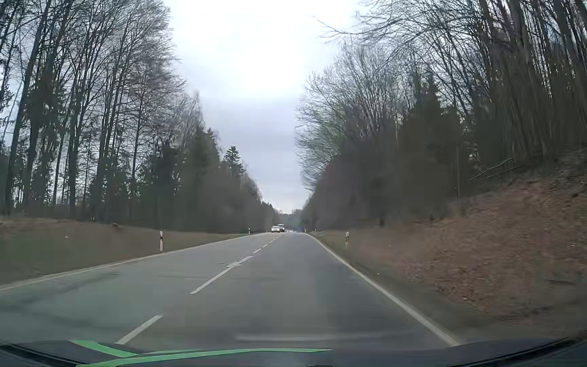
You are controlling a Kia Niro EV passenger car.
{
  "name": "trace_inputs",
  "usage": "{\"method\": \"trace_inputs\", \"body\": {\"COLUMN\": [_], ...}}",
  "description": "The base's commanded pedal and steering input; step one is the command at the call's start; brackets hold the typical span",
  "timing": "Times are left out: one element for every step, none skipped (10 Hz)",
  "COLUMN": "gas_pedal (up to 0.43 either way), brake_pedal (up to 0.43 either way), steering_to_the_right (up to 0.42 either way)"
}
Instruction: Follow the waypoints while adhering to traffic rules and regulations
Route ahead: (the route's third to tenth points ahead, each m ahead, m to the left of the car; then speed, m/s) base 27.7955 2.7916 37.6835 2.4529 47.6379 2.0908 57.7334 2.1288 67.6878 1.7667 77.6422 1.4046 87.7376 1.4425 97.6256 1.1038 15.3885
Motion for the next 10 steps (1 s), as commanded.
{"method": "trace_inputs", "body": {"gas_pedal": [0.350,0.350,0.350,0.350,0.350,0.350,0.350,0.350,0.339,0.339], "brake_pedal": [0.000,0.000,0.000,0.000,0.000,0.000,0.000,0.000,0.000,0.000], "steering_to_the_right": [0.000,0.000,0.001,0.001,0.001,0.001,0.001,0.001,0.001,0.003]}}
